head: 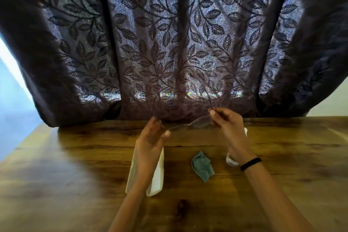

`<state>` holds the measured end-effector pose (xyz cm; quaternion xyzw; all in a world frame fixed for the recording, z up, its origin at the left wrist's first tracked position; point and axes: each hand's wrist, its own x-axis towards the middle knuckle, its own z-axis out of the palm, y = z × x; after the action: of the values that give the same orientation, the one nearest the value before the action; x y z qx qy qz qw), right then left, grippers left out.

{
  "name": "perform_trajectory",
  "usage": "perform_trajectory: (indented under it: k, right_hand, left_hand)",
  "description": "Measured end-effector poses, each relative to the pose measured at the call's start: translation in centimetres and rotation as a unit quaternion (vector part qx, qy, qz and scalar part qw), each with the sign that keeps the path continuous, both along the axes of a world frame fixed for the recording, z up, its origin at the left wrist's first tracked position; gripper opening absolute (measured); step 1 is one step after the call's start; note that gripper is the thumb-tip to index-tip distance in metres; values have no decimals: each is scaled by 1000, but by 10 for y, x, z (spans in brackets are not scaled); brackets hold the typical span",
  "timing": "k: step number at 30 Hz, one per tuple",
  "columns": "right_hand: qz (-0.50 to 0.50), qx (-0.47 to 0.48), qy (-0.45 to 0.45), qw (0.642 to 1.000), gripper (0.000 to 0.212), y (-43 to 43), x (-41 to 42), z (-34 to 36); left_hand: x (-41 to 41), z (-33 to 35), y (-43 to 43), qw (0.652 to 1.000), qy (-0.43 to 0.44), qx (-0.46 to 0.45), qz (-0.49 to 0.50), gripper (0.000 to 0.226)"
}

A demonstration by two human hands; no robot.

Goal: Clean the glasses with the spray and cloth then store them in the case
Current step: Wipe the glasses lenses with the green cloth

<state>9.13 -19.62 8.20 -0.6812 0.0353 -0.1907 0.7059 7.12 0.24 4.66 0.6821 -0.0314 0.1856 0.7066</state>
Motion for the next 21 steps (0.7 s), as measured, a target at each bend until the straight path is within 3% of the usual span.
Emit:
perform_trajectory:
  k: [3,6,9,14,17,21]
  right_hand:
    - [-38,-102,-42,993,6,0,-2,8]
    - [-90,-316,-107,939,8,7,-3,12]
    - [-99,-438,-147,881,10,18,-7,14]
    - [-59,-505,-151,848,5,32,-19,18]
    - [-40,-508,-148,848,4,36,-25,22]
    - [-16,-511,-146,847,9,38,-26,21]
  left_hand:
    - [-8,1,1,991,-77,66,92,79]
    - [-10,10,0,947,-212,180,161,56]
    - [-8,27,-11,915,-278,282,78,29]
    - [-2,44,-35,893,-226,388,-41,54]
    - [0,47,-41,899,-182,397,-31,65]
    - [-1,47,-42,894,-171,413,-11,59]
